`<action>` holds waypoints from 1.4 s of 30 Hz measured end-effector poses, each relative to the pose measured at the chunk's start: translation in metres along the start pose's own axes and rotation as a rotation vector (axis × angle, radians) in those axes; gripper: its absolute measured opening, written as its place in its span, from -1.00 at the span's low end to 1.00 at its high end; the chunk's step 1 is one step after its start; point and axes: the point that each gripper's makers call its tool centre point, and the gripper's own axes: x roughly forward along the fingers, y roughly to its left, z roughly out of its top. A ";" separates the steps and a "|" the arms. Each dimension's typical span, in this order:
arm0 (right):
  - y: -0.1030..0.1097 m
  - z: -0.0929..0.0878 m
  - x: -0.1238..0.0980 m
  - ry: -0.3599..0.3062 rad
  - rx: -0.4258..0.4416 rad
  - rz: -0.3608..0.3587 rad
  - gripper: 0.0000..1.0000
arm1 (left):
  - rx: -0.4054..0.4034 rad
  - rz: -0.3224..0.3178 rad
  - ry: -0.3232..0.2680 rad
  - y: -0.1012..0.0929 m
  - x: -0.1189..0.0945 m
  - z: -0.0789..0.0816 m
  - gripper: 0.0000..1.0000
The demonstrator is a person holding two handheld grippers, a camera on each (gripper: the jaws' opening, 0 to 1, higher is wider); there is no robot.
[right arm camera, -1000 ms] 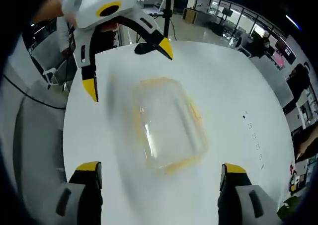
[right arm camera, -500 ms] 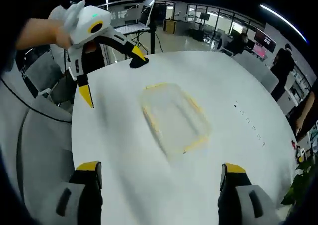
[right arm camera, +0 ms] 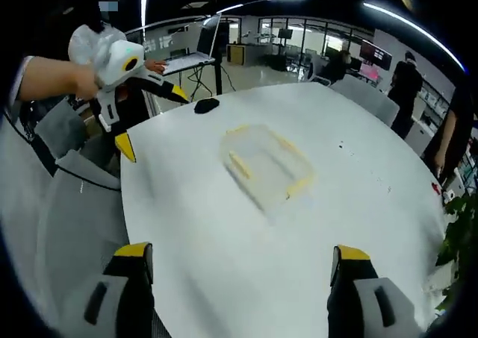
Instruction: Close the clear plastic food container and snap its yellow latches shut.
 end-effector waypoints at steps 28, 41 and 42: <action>0.043 -0.054 -0.066 -0.192 0.259 -0.091 0.98 | -0.163 0.076 -0.096 -0.047 -0.049 -0.033 0.92; 0.060 -0.079 -0.083 -0.216 0.329 -0.116 0.98 | -0.299 0.123 -0.118 -0.061 -0.076 -0.067 0.88; 0.060 -0.079 -0.083 -0.220 0.334 -0.116 0.98 | -0.301 0.123 -0.117 -0.061 -0.076 -0.068 0.88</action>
